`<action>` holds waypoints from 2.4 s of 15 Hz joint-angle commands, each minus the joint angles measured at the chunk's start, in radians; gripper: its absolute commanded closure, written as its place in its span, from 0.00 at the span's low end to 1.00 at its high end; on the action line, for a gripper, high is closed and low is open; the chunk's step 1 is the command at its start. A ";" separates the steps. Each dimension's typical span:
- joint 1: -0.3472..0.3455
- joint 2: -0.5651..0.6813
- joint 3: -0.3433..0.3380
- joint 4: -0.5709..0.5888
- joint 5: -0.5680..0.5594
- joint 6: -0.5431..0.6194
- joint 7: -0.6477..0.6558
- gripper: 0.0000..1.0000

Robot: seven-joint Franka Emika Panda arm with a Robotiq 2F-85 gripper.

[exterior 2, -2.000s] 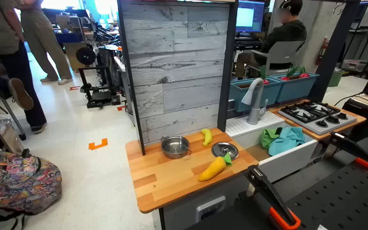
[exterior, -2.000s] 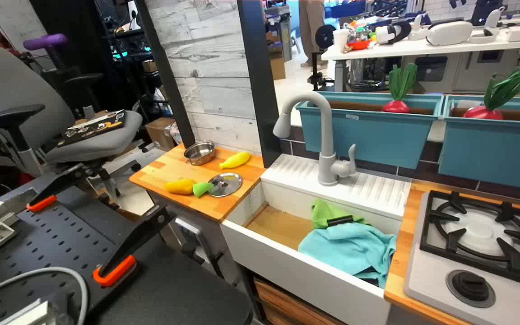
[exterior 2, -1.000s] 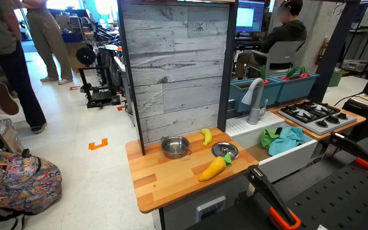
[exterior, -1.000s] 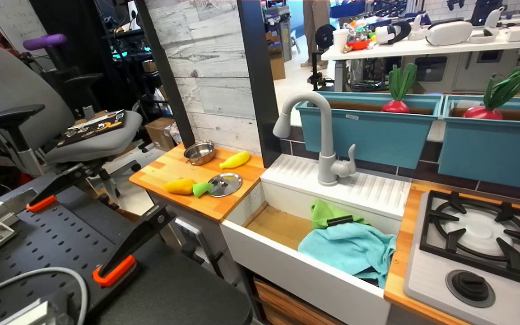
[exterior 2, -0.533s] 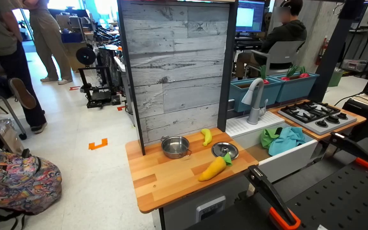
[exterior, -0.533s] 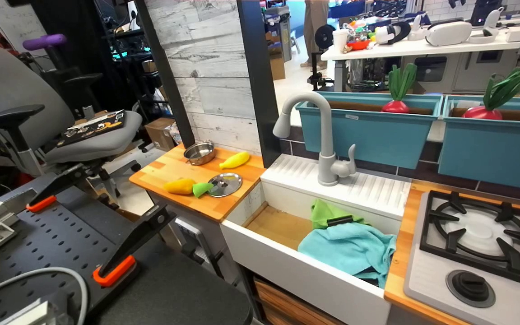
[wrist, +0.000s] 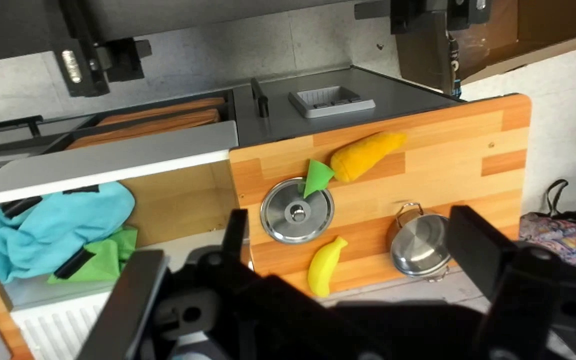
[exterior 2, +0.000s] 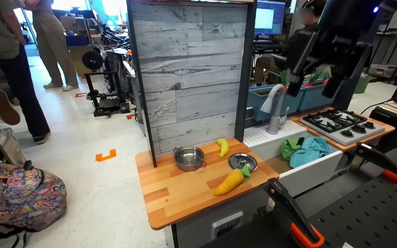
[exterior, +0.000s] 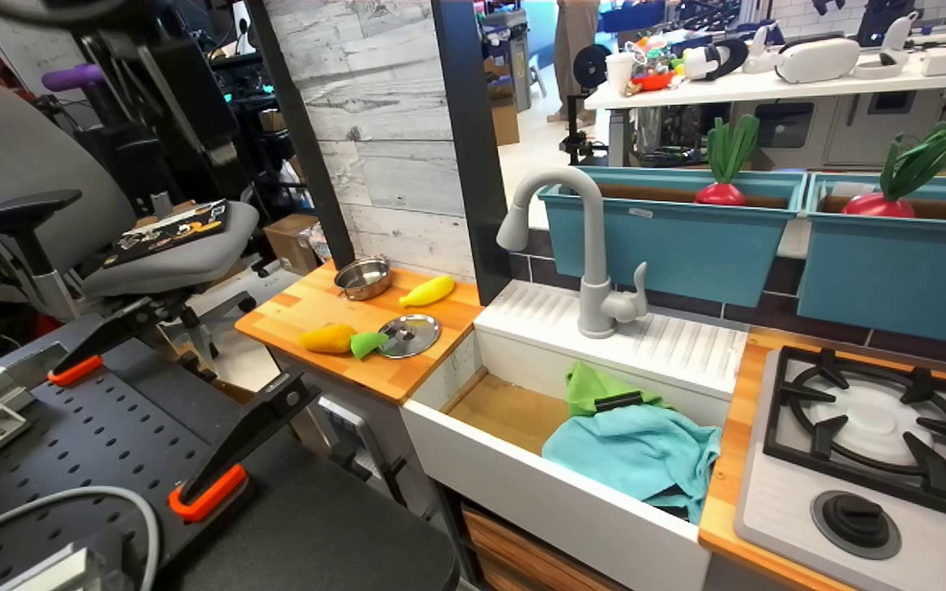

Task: Pick up the carrot plush toy and put it in the silver pot

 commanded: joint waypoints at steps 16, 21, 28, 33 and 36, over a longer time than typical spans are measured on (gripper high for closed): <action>-0.121 0.911 0.265 0.547 0.142 0.334 0.043 0.00; -0.102 0.981 0.248 0.613 0.055 0.317 0.106 0.25; -0.121 0.966 0.270 0.599 0.015 0.295 0.113 0.73; -0.153 0.875 0.325 0.519 0.023 0.281 0.097 0.97; -0.181 0.806 0.375 0.490 0.034 0.301 0.089 0.97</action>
